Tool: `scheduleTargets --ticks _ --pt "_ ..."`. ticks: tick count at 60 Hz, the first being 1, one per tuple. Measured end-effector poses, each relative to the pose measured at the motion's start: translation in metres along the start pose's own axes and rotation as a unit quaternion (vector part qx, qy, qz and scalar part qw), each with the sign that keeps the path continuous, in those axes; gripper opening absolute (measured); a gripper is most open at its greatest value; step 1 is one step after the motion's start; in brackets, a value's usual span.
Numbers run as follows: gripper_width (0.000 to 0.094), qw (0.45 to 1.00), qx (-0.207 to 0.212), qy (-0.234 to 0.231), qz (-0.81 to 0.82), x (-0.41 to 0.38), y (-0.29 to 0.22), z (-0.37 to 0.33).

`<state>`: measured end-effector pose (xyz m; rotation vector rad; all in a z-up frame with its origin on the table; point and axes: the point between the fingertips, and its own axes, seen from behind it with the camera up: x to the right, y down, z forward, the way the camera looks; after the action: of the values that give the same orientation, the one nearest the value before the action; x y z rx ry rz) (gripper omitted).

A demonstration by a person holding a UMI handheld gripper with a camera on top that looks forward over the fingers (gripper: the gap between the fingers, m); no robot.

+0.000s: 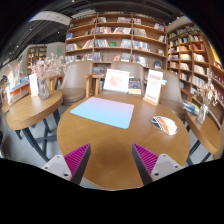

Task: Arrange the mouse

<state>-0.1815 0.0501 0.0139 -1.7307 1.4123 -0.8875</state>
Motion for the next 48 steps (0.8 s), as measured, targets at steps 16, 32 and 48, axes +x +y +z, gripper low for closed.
scheduleTargets --ticks 16,32,48 --pt "0.0851 0.998 -0.007 0.056 0.002 0.088 -0.009 0.016" --pt "0.0855 0.994 -0.016 0.102 0.025 0.17 -0.009 0.024" --pt "0.0853 0.991 -0.03 0.122 0.05 0.216 -0.002 0.038"
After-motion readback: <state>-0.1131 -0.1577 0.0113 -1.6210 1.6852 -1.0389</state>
